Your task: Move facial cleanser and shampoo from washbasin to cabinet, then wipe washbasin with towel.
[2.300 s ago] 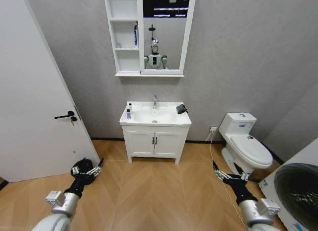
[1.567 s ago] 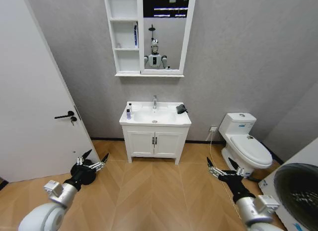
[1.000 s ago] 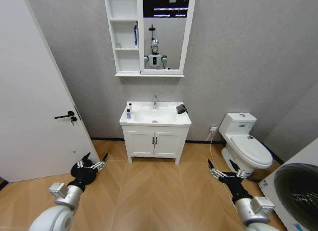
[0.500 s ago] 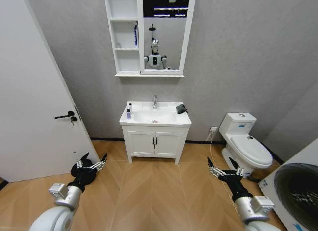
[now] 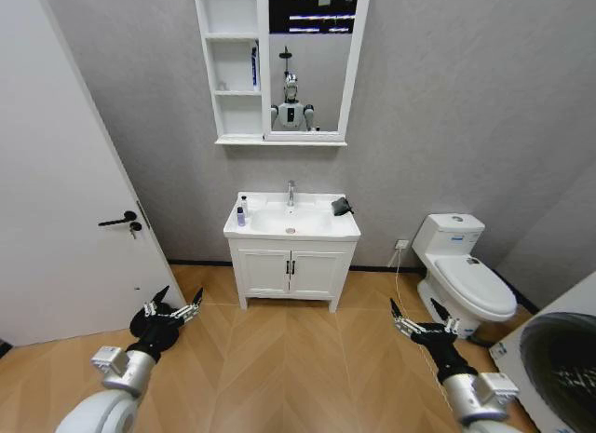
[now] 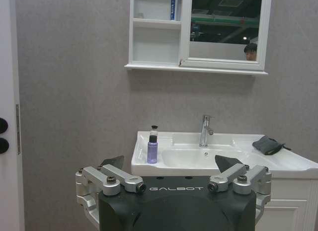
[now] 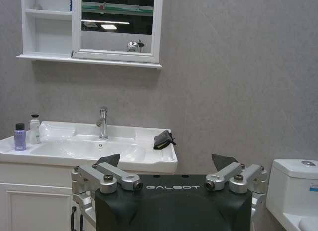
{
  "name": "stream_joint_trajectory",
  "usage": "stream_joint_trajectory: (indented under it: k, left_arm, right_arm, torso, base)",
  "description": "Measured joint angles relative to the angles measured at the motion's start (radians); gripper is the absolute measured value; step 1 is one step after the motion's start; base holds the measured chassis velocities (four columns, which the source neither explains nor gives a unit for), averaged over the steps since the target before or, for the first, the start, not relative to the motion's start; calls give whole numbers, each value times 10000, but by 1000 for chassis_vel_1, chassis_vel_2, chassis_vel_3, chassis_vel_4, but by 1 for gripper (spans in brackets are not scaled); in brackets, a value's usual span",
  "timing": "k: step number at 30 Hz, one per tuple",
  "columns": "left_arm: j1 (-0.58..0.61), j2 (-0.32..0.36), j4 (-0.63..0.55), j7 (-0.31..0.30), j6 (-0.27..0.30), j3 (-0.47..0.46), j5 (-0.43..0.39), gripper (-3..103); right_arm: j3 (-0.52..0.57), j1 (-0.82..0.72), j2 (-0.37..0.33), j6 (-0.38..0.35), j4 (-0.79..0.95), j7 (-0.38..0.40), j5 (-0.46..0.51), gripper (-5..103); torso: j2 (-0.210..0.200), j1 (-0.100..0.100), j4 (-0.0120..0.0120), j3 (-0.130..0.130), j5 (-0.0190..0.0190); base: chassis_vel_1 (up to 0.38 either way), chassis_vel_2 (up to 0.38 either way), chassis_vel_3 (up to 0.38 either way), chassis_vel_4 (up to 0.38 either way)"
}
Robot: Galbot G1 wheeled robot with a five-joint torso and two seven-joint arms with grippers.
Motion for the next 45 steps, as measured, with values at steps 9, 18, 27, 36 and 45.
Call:
stream_joint_trajectory:
  k: [9, 18, 27, 36, 45]
  left_arm:
    - [79, -138, -13, 74, -36, -71, 22, 100]
    - [59, -202, -26, 64, -35, 63, 144, 100]
    - [-56, -238, -75, -38, 24, 333, 272, 100]
    - [-74, -279, -85, -59, 28, 367, 310, 100]
    - [-48, -417, -117, -62, 26, 472, 475, 100]
  right_arm:
    - [20, -111, -5, 122, -74, -115, 17, 100]
    - [15, -118, -14, 169, -173, -149, 37, 100]
    - [53, -146, -38, 244, -218, -155, 103, 100]
    - [50, -158, -34, 238, -217, -163, 103, 100]
    - [-6, -178, -10, 225, -220, -130, 65, 100]
  torso:
    - [-2, 1, -2, 1, 3]
    - [-2, 1, -1, 2, -5]
    - [-1, -1, -2, 1, 1]
    - [-1, 1, -1, 1, -4]
    - [-1, 0, 1, 1, -1]
  base:
    - [-225, 223, 208, -207]
    - [-211, 213, 198, -206]
    - [-218, 226, 206, -219]
    - [-227, 221, 218, -224]
    - [-222, 229, 217, -220]
